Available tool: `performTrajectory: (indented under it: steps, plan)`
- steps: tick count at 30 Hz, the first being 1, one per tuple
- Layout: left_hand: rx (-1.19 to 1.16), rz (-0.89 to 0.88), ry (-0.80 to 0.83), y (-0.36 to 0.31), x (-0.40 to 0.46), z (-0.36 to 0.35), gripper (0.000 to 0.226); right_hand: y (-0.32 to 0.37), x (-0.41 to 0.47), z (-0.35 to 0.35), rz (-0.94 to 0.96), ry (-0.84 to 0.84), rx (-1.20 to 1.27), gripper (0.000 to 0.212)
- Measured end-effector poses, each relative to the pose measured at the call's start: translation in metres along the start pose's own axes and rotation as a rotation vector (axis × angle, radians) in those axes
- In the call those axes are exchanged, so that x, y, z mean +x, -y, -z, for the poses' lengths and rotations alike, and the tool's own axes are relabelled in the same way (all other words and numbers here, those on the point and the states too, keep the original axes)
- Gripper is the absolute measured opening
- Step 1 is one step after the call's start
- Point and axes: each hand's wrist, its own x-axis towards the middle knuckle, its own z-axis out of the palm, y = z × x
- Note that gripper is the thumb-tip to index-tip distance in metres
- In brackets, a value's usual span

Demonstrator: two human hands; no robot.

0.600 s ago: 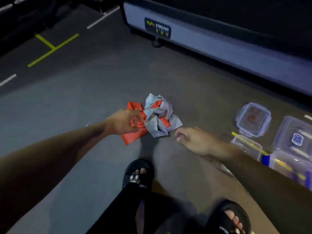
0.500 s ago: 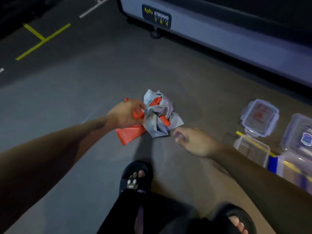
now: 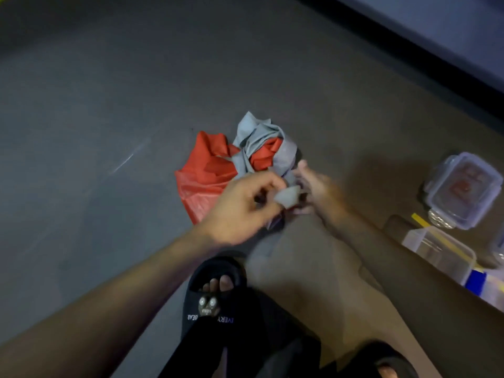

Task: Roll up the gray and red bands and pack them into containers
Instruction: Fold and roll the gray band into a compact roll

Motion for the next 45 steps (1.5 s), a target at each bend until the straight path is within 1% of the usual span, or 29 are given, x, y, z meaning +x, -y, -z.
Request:
performTrajectory:
  steps: [2, 4, 6, 8, 9, 10, 13, 14, 15, 17, 18, 19, 22, 24, 25, 27, 28, 30, 31, 32, 33, 34, 35, 36, 37, 38, 40, 43, 45]
  plan:
    - [0.005, -0.066, 0.042, -0.009, -0.019, -0.011, 0.01, 0.007, 0.001, -0.004, -0.062, 0.061, 0.094, 0.052]
    - [-0.002, -0.104, 0.095, -0.006, -0.034, -0.021, 0.021, 0.008, -0.004, -0.008, -0.074, 0.151, 0.097, 0.072]
    - [-0.044, -0.096, 0.167, 0.001, -0.044, -0.025, 0.034, -0.001, -0.009, -0.011, -0.054, 0.215, -0.011, 0.068]
    - [-0.115, 0.005, 0.206, 0.004, -0.05, -0.021, 0.042, -0.011, -0.014, -0.013, -0.061, 0.262, -0.129, 0.056]
    - [-0.178, 0.096, 0.174, 0.007, -0.05, -0.018, 0.042, -0.015, -0.015, -0.014, -0.07, 0.276, -0.156, 0.054]
    - [-0.216, 0.176, 0.082, 0.01, -0.049, -0.014, 0.039, -0.019, -0.017, -0.014, -0.071, 0.276, -0.167, 0.055]
    - [-0.124, 0.328, -0.301, 0.032, -0.037, -0.004, 0.023, -0.02, -0.025, -0.011, -0.021, 0.299, -0.218, 0.045]
    - [-0.089, 0.41, -0.354, 0.041, -0.031, 0.001, 0.014, -0.019, -0.029, -0.01, 0.004, 0.31, -0.249, 0.037]
    - [-0.069, 0.509, -0.341, 0.051, -0.024, 0.003, 0.012, -0.019, -0.031, -0.011, 0.029, 0.324, -0.298, 0.028]
    - [0.031, 0.634, -0.195, 0.066, -0.014, 0.004, 0.041, -0.019, -0.041, -0.016, 0.054, 0.393, -0.384, 0.016]
    - [0.068, 0.654, -0.132, 0.07, -0.011, 0.002, 0.046, -0.019, -0.045, -0.02, 0.048, 0.437, -0.383, 0.014]
    - [0.078, 0.66, -0.11, 0.072, -0.009, -0.001, 0.043, -0.019, -0.05, -0.024, 0.04, 0.466, -0.379, 0.013]
    - [0.019, 0.715, -0.179, 0.071, -0.001, -0.006, 0.019, -0.027, -0.057, -0.034, 0.068, 0.457, -0.363, 0.013]
    - [-0.02, 0.697, -0.269, 0.063, 0.001, -0.003, 0.014, -0.034, -0.057, -0.037, 0.171, 0.333, -0.394, 0.017]
    - [-0.081, 0.64, -0.33, 0.059, 0.002, -0.002, 0.013, -0.037, -0.055, -0.036, 0.233, 0.225, -0.405, 0.027]
    - [-0.181, 0.44, -0.419, 0.039, 0.0, 0.005, 0.013, -0.036, -0.055, -0.032, 0.361, 0.008, -0.358, 0.057]
    - [-0.174, 0.321, -0.423, 0.024, -0.001, 0.007, 0.015, -0.031, -0.053, -0.03, 0.444, -0.044, -0.327, 0.073]
    - [-0.146, 0.042, -0.32, -0.008, -0.002, 0.007, 0.014, -0.017, -0.051, -0.033, 0.519, -0.022, -0.23, 0.099]
    - [-0.148, -0.091, -0.221, -0.02, 0.0, 0.005, 0.011, -0.011, -0.052, -0.037, 0.544, -0.005, -0.171, 0.098]
    - [-0.142, -0.173, -0.147, -0.03, 0.0, 0.001, 0.006, -0.003, -0.052, -0.039, 0.584, 0.005, -0.096, 0.082]
    - [-0.162, -0.19, -0.137, -0.028, 0.003, -0.002, 0.003, 0.005, -0.055, -0.038, 0.593, -0.036, -0.074, 0.055]
    - [-0.224, -0.125, -0.191, -0.027, 0.004, -0.002, 0.004, 0.013, -0.06, -0.037, 0.57, -0.083, -0.064, 0.024]
    - [-0.297, -0.022, -0.279, -0.02, 0.005, -0.002, 0.011, 0.021, -0.065, -0.033, 0.51, -0.146, -0.045, 0.008]
    - [-0.29, 0.082, -0.364, -0.007, 0.004, 0.0, 0.018, 0.027, -0.067, -0.027, 0.439, -0.229, -0.023, 0.018]
    - [-0.193, 0.173, -0.396, 0.009, 0.003, 0.002, 0.025, 0.029, -0.062, -0.018, 0.365, -0.298, 0.032, 0.018]
    - [-0.036, 0.25, -0.347, 0.024, 0.001, 0.004, 0.033, 0.033, -0.059, -0.011, 0.291, -0.309, 0.126, 0.013]
    - [0.217, 0.312, -0.148, 0.048, -0.004, 0.001, 0.056, 0.044, -0.06, -0.004, 0.193, -0.145, 0.383, 0.031]
    - [0.327, 0.29, -0.002, 0.068, -0.003, -0.011, 0.084, 0.062, -0.069, 0.003, 0.222, 0.057, 0.772, 0.053]
    - [0.453, 0.248, 0.043, 0.079, 0.002, -0.018, 0.082, 0.073, -0.075, 0.012, 0.236, 0.143, 0.869, 0.052]
